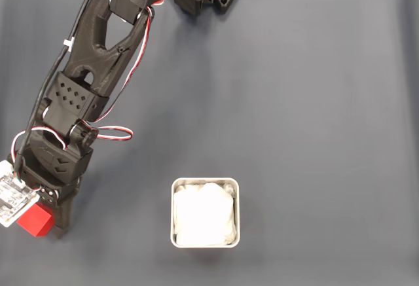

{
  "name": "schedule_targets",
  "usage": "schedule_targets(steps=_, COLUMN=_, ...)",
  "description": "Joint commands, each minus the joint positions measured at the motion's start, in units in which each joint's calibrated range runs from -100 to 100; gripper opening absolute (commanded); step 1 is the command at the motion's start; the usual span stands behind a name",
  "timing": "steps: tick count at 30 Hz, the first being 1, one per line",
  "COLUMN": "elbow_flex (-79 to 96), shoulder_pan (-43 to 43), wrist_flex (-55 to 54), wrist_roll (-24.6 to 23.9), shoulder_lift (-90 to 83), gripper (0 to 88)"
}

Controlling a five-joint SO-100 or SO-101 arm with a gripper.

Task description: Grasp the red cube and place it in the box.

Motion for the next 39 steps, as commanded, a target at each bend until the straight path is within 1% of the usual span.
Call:
schedule_targets(steps=1, elbow_flex=-2.8, shoulder_pan=-0.7, wrist_flex=-1.1, wrist_roll=-0.6, shoulder_lift=-2.2, gripper=17.7)
schedule_targets(steps=16, elbow_flex=-1.8, shoulder_pan=-0.4, wrist_flex=-0.6, wrist_roll=0.0, shoulder_lift=-4.3, gripper=5.0)
schedule_targets(steps=26, elbow_flex=5.6, shoulder_pan=-1.2, wrist_flex=-0.2, wrist_roll=0.7, shoulder_lift=-13.1, gripper=3.1)
schedule_targets(steps=39, elbow_flex=16.9, shoulder_pan=-7.1, wrist_flex=2.9, wrist_roll=1.2, shoulder_lift=-28.8, gripper=3.0)
